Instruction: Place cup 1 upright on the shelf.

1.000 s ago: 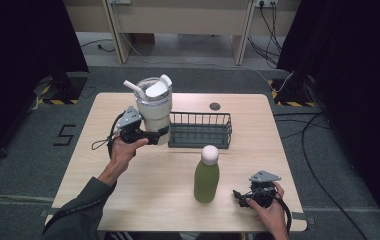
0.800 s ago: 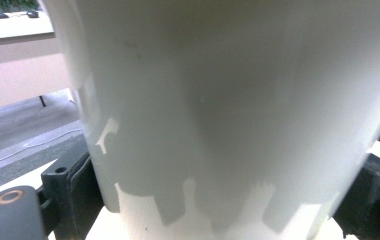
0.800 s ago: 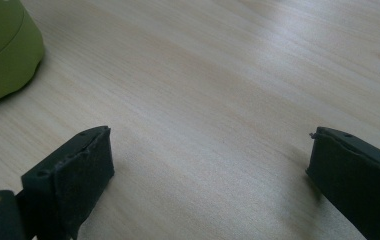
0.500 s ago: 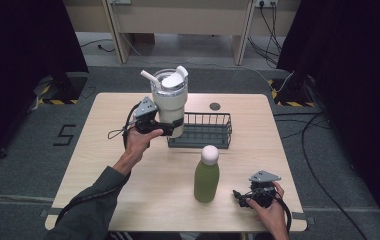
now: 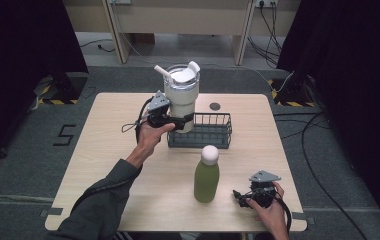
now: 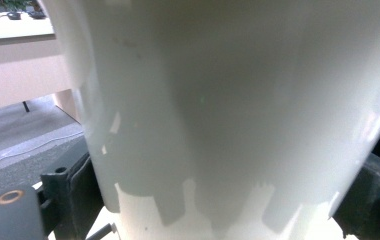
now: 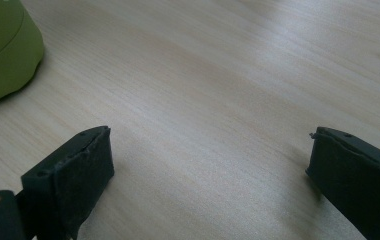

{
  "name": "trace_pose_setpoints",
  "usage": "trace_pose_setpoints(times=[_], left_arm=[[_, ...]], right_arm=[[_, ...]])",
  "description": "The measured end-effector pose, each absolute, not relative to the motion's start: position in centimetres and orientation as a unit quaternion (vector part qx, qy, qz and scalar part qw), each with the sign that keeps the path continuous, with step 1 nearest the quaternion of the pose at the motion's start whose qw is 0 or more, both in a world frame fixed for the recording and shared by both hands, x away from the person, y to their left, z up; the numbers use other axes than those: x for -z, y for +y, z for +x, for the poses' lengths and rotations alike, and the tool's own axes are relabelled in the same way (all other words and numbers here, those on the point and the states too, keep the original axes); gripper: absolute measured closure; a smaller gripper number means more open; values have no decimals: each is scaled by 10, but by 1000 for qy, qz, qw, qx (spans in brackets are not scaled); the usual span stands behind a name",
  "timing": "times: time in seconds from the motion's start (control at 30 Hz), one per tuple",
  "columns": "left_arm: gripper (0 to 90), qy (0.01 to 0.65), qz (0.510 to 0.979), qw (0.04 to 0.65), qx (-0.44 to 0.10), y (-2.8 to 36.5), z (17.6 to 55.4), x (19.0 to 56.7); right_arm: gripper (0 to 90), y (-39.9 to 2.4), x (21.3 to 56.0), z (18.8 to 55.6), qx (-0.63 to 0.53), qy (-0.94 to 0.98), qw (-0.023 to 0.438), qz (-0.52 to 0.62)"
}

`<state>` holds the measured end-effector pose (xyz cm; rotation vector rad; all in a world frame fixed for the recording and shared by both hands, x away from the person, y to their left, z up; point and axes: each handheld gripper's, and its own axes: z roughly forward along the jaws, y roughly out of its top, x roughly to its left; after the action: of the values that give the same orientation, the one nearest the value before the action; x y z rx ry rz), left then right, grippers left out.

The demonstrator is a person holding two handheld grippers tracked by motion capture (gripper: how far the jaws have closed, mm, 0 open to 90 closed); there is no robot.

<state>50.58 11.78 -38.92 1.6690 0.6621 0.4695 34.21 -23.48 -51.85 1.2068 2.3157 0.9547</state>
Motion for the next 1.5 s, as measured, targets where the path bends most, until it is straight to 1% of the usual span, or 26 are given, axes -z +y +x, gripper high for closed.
trace_pose_setpoints(times=[0.7,1.5], left_arm=[[106,308,712,594,-210,111,533,412],[106,321,712,588,-209,112,536,439]], right_arm=[[47,-235,518,342,-338,820,180,426],[47,-235,518,342,-337,821,180,425]])
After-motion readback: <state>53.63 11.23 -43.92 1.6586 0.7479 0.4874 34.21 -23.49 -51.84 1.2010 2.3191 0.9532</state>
